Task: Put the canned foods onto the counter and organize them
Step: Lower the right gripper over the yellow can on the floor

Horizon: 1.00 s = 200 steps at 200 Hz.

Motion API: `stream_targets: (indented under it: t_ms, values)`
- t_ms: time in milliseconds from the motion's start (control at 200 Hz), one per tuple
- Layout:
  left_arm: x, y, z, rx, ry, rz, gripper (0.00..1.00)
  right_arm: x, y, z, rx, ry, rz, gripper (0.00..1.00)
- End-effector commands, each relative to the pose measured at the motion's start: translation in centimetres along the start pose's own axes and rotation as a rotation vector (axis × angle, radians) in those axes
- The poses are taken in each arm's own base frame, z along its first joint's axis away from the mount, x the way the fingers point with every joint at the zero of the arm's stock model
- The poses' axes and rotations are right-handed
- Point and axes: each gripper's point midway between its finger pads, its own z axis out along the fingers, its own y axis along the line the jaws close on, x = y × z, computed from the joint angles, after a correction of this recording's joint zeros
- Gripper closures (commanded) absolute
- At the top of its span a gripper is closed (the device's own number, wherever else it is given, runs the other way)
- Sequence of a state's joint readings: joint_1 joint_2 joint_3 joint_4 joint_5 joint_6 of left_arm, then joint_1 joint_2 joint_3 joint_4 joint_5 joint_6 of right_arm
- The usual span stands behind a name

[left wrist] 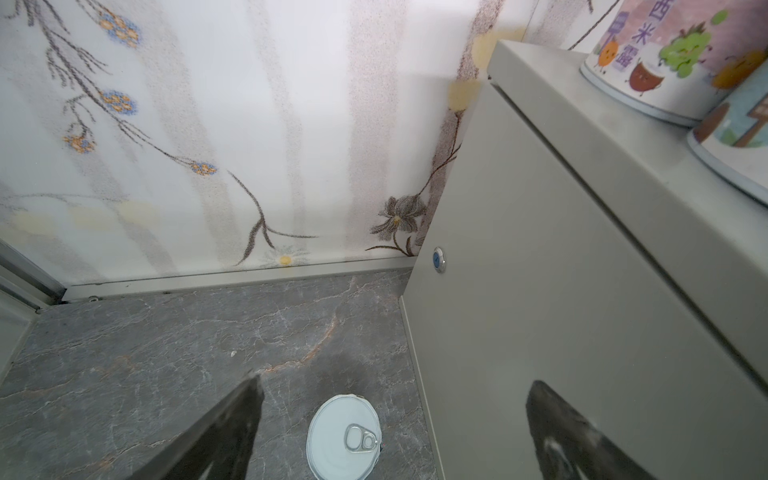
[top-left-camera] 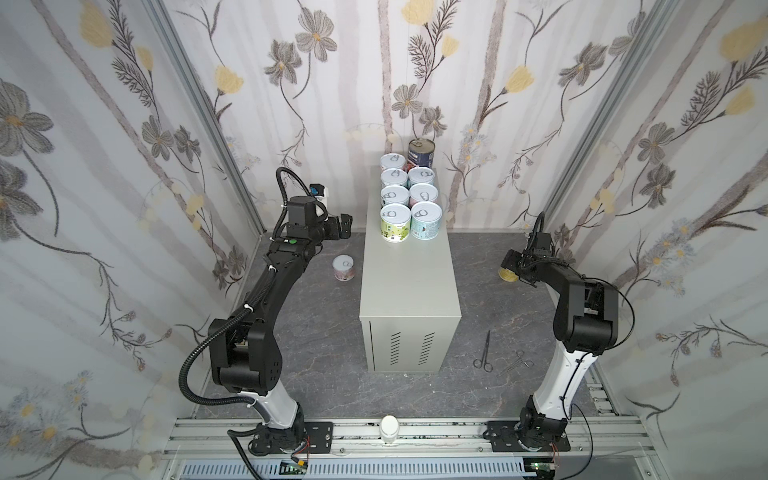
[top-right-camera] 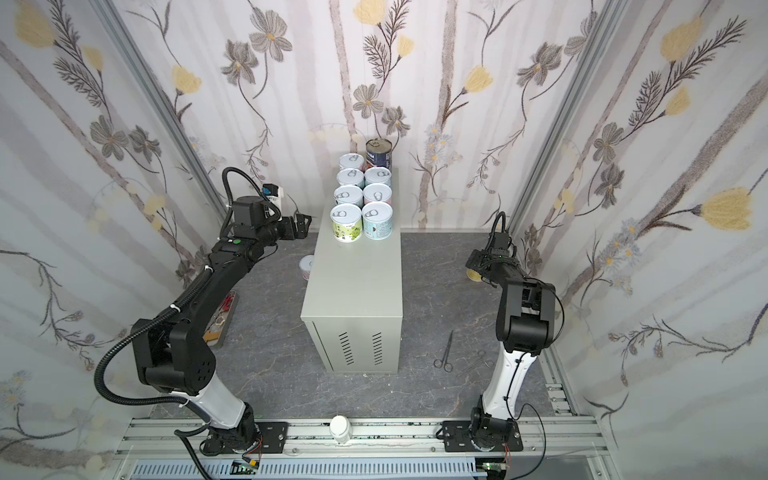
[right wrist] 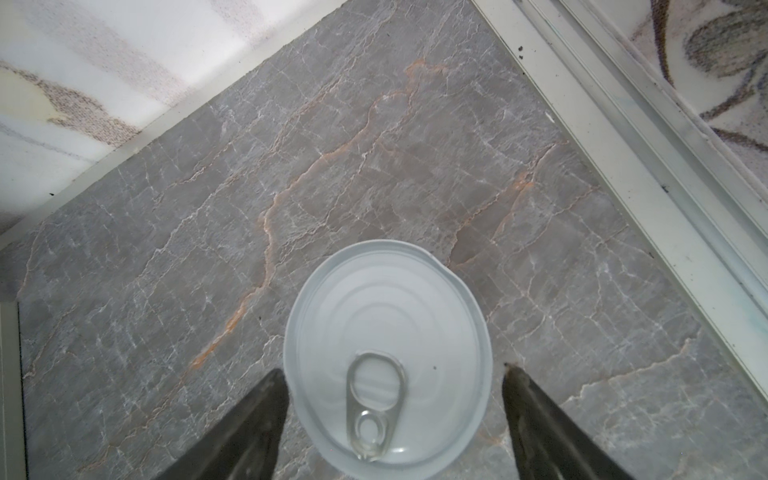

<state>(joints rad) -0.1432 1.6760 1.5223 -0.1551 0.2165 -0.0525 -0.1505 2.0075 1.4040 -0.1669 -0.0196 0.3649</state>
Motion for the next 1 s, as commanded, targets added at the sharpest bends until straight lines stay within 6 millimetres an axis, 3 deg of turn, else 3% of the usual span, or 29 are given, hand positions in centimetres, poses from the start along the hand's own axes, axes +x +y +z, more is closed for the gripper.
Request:
stream_targets:
  t_ms: [0,240,505,994]
  values:
    - [-0.3,-0.1,0.0,0.011,-0.005,-0.001,0.00,-0.4,0.3,-0.2,0.016,-0.028,-0.029,0.19]
    - [-0.4,0.0,0.2,0.010,-0.009,0.005,0.00,1.0,2.2,0.0,0.083,-0.040,-0.112,0.18]
    - [0.2,0.3,0.2,0.005,0.001,0.013,0.00,1.0,1.7,0.0,0.207,-0.058,-0.104,0.18]
    - [1.0,0.9,0.7,0.016,0.003,-0.005,0.00,0.4,2.7,0.4,0.334,-0.123,0.032,0.17]
